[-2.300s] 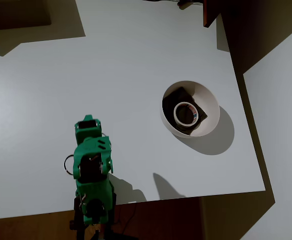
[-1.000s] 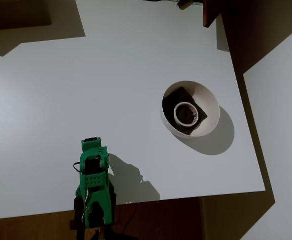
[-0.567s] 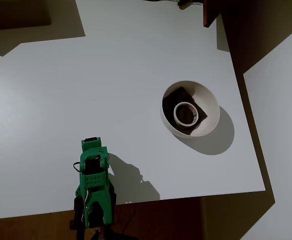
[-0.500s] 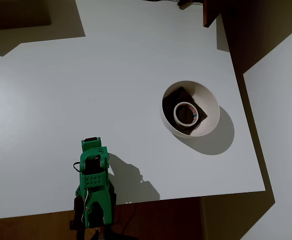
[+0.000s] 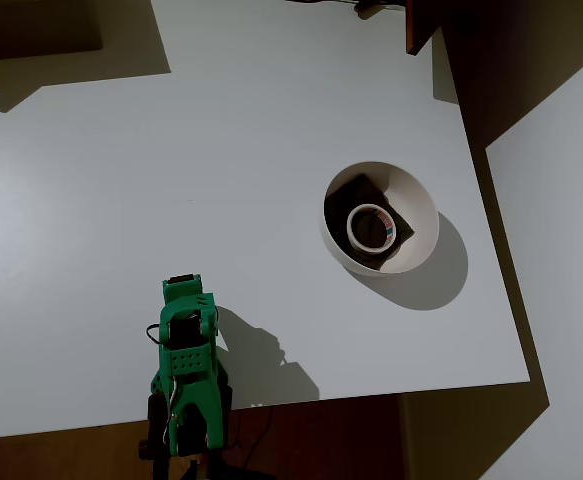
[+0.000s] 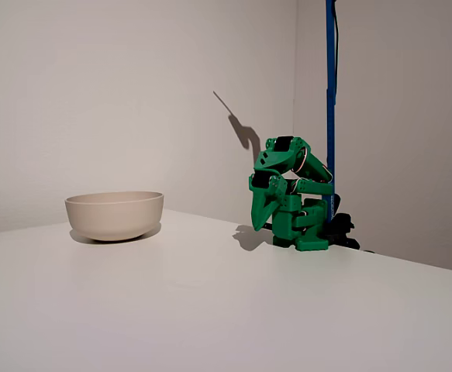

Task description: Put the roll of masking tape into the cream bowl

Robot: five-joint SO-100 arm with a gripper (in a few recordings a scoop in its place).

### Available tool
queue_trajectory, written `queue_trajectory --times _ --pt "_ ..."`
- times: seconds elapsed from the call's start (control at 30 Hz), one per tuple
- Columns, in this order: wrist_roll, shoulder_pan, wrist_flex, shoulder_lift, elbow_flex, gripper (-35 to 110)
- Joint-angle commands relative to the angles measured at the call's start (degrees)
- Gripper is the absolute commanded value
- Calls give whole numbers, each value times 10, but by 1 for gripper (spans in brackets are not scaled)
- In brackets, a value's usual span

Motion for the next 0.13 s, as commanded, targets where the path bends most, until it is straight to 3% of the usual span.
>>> queue_trajectory --times 0.0,0.1 --pt "-9 -4 2 4 2 -8" --pt "-9 -4 2 4 2 -8"
